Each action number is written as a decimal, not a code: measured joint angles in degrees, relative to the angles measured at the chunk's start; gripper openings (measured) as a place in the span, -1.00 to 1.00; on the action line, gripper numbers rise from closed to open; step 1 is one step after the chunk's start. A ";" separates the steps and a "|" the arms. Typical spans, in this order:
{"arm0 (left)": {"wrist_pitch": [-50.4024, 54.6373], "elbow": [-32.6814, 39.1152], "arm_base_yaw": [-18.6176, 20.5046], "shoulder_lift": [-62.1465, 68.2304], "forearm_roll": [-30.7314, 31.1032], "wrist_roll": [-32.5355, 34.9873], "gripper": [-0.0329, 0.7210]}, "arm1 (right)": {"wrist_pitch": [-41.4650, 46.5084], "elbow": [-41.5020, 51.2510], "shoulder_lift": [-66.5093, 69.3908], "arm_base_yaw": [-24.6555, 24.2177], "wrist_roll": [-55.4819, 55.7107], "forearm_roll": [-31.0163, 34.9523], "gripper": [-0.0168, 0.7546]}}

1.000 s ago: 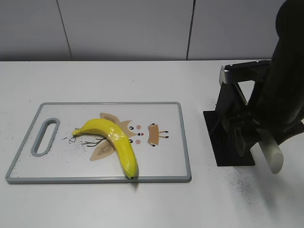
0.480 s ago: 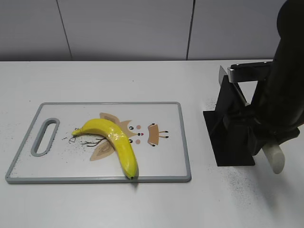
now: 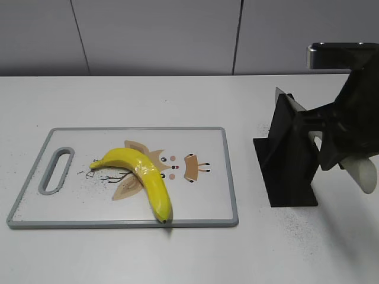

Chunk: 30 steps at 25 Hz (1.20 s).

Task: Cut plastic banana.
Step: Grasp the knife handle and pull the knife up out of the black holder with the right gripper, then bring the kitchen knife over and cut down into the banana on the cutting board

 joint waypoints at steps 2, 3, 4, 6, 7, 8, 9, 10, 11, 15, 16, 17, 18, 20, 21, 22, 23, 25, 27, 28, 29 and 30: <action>0.00 0.00 0.00 0.00 0.00 0.00 0.44 | -0.18 0.00 -1.27 0.00 0.32 -0.79 -0.54; 0.00 0.00 0.00 0.00 0.00 0.00 0.44 | -0.17 -0.05 -1.85 0.00 0.54 -1.18 -0.54; 0.00 0.00 0.00 0.00 0.00 0.00 0.44 | -0.17 -0.23 -2.41 0.00 0.61 -1.45 -0.54; 0.00 0.00 0.00 0.00 0.00 0.00 0.44 | -0.11 -1.10 -3.28 0.00 0.74 -1.93 -0.54; 0.00 0.00 0.00 0.00 0.00 0.00 0.44 | -0.16 -1.65 -3.65 0.00 0.78 -1.98 -0.54; 0.00 0.00 0.00 0.00 0.00 0.00 0.44 | -0.16 -2.18 -3.94 0.00 0.78 -2.04 -0.54; 0.00 0.00 0.00 0.00 0.00 0.00 0.44 | -0.08 -2.77 -4.20 0.00 0.80 -2.04 -0.54; 0.00 0.00 0.00 0.00 0.00 0.00 0.44 | 0.07 -3.45 -4.40 0.00 0.80 -2.04 -0.54; 0.00 0.00 0.00 0.00 0.00 0.00 0.44 | 0.35 -4.06 -4.58 0.00 0.80 -2.10 -0.54; 0.00 0.00 0.00 0.00 0.00 0.00 0.44 | 2.27 -7.42 -4.67 0.00 0.85 -3.62 -0.54; 0.00 0.00 0.00 0.00 0.00 0.00 0.44 | 2.56 -8.28 -4.67 0.00 0.44 -3.96 -0.54; 0.00 0.00 0.00 0.00 0.00 0.00 0.44 | 2.69 -9.07 -4.67 0.00 -0.87 -4.10 -0.54; 0.00 0.00 0.00 0.00 0.00 0.00 0.44 | 2.75 -9.65 -4.67 0.00 -3.12 -4.03 -0.54; 0.00 0.00 0.00 0.00 0.00 0.00 0.44 | 2.91 -10.68 -4.67 0.00 -8.84 -2.86 -0.54; 0.00 0.00 0.00 0.00 0.00 0.00 0.44 | 2.96 -11.02 -4.67 0.00 -12.34 -2.01 -0.54; 0.00 0.00 0.00 0.00 0.00 0.00 0.44 | 2.96 -11.12 -4.67 0.00 -15.79 -0.89 -0.54; 0.00 0.00 0.00 0.00 0.00 0.00 0.44 | 2.96 -11.17 -4.67 0.00 -18.62 0.32 -0.54; 0.00 0.00 0.00 0.00 0.00 0.00 0.44 | 2.96 -11.25 -4.23 0.00 -25.01 2.06 -0.54; 0.00 0.00 0.00 0.43 0.00 0.00 0.47 | 2.44 -11.25 -3.58 0.00 -30.38 2.74 -0.54; -0.05 -0.05 0.00 0.95 0.00 0.26 0.50 | 1.68 -11.25 -3.33 0.00 -33.31 2.83 -0.54; -0.05 -0.21 0.00 1.54 -0.12 0.49 0.55 | 0.96 -11.25 -3.03 0.00 -36.61 3.16 -0.54; -0.05 -0.66 0.00 2.54 -0.43 0.68 0.61 | 0.35 -11.25 -2.84 0.00 -39.68 3.79 -0.54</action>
